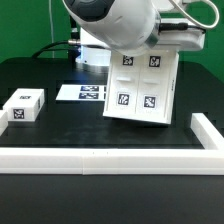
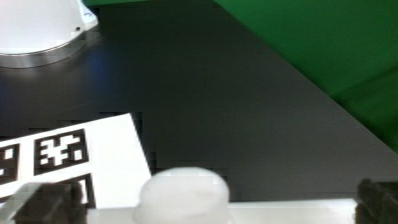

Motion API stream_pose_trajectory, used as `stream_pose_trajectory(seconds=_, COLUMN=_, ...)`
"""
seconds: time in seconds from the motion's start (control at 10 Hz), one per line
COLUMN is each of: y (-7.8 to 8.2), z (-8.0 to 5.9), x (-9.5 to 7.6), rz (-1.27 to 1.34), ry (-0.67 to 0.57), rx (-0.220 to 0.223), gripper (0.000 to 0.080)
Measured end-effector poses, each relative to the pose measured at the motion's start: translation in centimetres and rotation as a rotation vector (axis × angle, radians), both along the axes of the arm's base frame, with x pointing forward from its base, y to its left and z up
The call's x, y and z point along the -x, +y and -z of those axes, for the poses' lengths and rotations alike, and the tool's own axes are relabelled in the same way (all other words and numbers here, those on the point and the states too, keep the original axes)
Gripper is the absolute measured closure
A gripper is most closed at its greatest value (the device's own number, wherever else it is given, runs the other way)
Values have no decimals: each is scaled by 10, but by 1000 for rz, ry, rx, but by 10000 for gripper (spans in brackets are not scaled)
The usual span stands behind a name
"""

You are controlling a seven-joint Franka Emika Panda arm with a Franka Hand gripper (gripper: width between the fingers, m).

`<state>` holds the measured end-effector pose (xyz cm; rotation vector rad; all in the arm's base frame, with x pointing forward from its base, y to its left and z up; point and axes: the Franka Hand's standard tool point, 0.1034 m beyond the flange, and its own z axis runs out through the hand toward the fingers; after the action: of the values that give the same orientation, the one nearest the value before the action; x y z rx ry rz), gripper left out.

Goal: Assemble cabinet

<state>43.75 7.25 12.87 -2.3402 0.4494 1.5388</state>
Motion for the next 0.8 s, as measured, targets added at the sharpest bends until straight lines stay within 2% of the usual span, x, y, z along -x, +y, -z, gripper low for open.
stream_pose_trajectory(seconds=0.5, y=0, z=0, x=0, rz=-2, ry=-2, rx=-3, gripper=2)
stream_pose_trajectory(seconds=0.7, y=-3, z=-4, x=-9, rz=-25, ry=-68, rx=-49, gripper=2)
stream_pose_trajectory(seconds=0.8, y=-3, z=-7, x=-14, rz=-28, ry=-96, rx=-55, gripper=2)
